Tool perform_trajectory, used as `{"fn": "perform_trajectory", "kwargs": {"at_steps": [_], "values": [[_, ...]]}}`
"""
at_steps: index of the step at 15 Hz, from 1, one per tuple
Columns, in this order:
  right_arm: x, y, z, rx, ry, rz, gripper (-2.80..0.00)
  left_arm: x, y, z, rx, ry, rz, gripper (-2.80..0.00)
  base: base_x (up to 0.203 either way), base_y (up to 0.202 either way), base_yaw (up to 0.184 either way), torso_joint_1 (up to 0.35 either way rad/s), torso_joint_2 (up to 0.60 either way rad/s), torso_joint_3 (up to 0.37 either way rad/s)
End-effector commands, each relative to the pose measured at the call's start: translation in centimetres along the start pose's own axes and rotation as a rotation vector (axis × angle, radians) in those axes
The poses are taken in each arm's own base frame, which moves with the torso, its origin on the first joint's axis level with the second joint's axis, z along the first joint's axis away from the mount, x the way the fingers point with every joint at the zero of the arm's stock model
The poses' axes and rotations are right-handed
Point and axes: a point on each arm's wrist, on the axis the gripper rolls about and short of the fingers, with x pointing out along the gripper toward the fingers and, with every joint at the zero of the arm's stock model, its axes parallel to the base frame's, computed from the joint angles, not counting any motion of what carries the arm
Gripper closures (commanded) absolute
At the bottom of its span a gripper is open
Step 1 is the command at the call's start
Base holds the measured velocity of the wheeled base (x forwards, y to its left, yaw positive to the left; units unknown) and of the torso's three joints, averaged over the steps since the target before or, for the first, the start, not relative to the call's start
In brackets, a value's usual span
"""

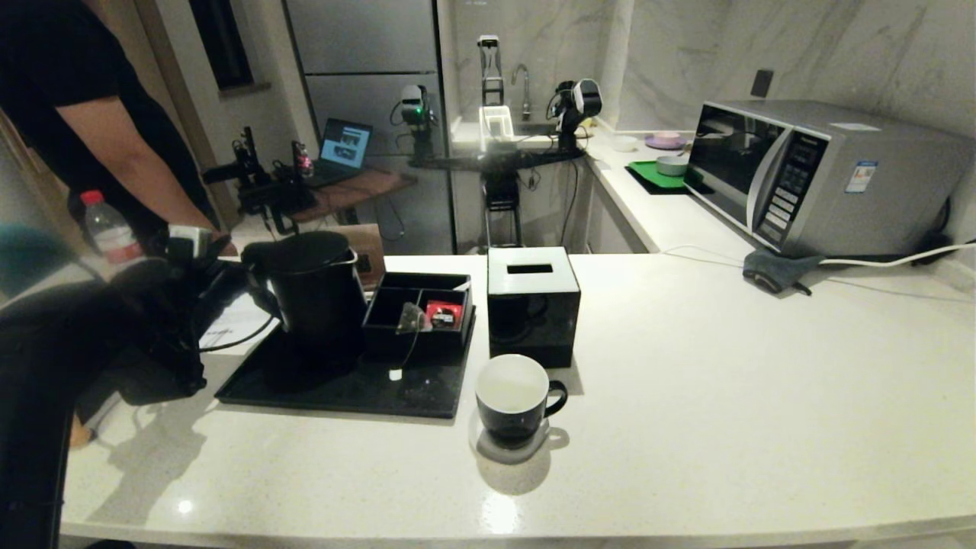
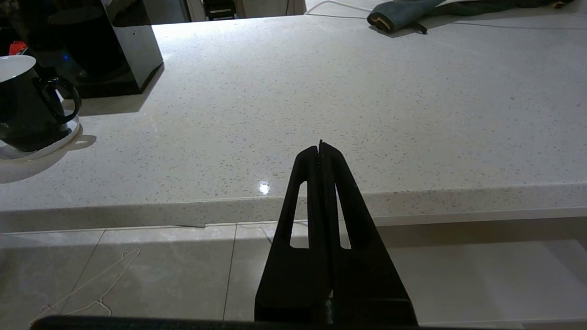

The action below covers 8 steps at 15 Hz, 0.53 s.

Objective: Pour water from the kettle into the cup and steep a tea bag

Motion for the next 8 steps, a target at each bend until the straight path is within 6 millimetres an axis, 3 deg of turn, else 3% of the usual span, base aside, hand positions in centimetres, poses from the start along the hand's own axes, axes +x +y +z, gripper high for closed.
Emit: {"fn": "perform_trajectory", "kwargs": {"at_steps": [1,8], "values": [[0.01,0.00,0.01,0.001,0.000,-0.002,0.00,0.01,0.00,0.21,0.003,-0.011,-0.003,0.00,0.000,0.000,0.000,0.000,0.00,0.000],[0.02,0.00,-0.01,0.001,0.001,0.000,0.00,-0.03,0.00,0.05,0.001,-0.007,-0.002,0.00,0.000,0.000,0.000,0.000,0.00,0.000]]}}
